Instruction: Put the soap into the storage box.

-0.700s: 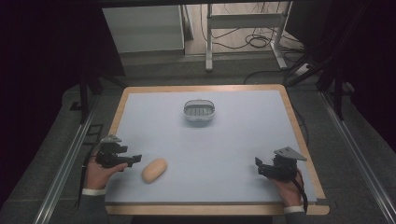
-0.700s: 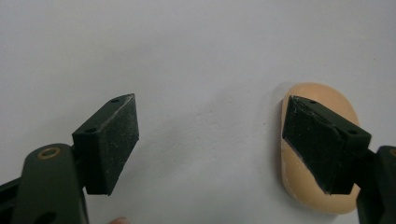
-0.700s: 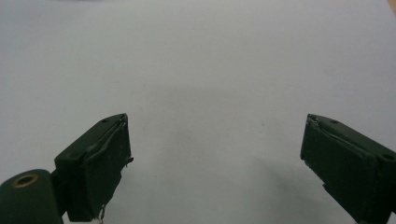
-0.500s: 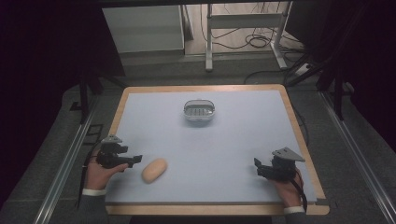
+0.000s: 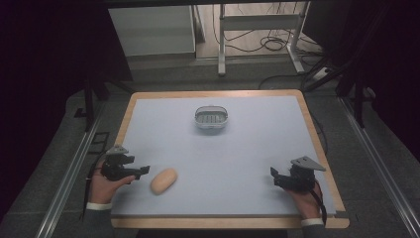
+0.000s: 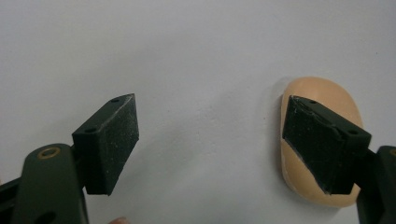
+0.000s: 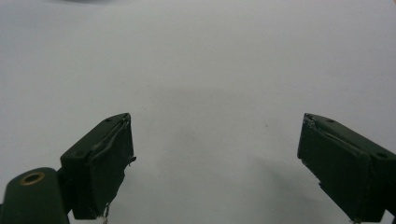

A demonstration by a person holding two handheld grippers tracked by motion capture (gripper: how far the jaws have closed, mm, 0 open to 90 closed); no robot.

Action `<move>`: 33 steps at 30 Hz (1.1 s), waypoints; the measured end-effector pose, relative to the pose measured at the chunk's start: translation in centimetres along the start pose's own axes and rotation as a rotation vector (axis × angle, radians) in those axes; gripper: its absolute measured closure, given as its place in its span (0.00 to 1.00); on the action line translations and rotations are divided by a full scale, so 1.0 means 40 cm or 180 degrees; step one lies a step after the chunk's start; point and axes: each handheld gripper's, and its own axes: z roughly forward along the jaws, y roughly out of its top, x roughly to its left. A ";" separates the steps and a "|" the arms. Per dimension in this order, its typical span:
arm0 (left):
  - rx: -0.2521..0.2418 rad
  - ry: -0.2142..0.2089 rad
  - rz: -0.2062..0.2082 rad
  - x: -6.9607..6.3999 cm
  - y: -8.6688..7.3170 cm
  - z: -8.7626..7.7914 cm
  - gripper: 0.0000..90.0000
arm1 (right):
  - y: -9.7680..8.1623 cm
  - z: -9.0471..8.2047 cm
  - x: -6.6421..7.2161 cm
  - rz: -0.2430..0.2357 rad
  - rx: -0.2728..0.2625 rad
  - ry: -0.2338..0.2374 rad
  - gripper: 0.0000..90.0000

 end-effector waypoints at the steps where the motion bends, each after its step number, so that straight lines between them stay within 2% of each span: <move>1: -0.0011 0.0002 -0.0003 0.000 0.000 -0.002 0.21 | -0.001 -0.002 -0.002 0.0028 -0.0024 -0.0003 0.12; 5: -0.0023 0.0026 -0.0017 0.002 0.000 -0.007 0.21 | -0.002 -0.004 -0.004 0.0054 -0.0056 -0.0004 0.12; 8: -0.0035 -0.0087 0.0013 -0.001 0.000 -0.010 0.22 | -0.003 -0.006 -0.004 0.0064 -0.0081 -0.0016 0.12; 12: -0.0035 -0.0079 0.0006 -0.004 0.003 -0.014 0.22 | -0.004 -0.010 -0.004 0.0084 -0.0131 -0.0052 0.12; 15: -0.0013 -0.0069 -0.0019 -0.005 0.013 -0.015 0.22 | -0.005 -0.011 0.000 0.0042 -0.0140 -0.0055 0.12; 18: 0.0031 -0.0080 0.0021 -0.010 0.028 -0.019 0.22 | -0.005 -0.010 0.002 0.0001 -0.0138 -0.0043 0.12; 20: 0.0073 -0.0034 0.0076 -0.024 0.055 -0.034 0.22 | -0.004 -0.010 0.002 -0.0012 -0.0130 -0.0036 0.12; 24: 0.0122 0.0014 0.0142 -0.041 0.081 -0.050 0.22 | -0.005 -0.010 0.003 -0.0014 -0.0141 -0.0045 0.12; 28: 0.0087 0.0091 0.0176 -0.047 0.089 -0.061 0.22 | -0.004 -0.009 0.005 -0.0027 -0.0122 -0.0085 0.12; 33: 0.0116 0.0081 0.0197 -0.047 0.089 -0.061 0.22 | -0.004 -0.009 0.005 -0.0020 -0.0110 -0.0103 0.12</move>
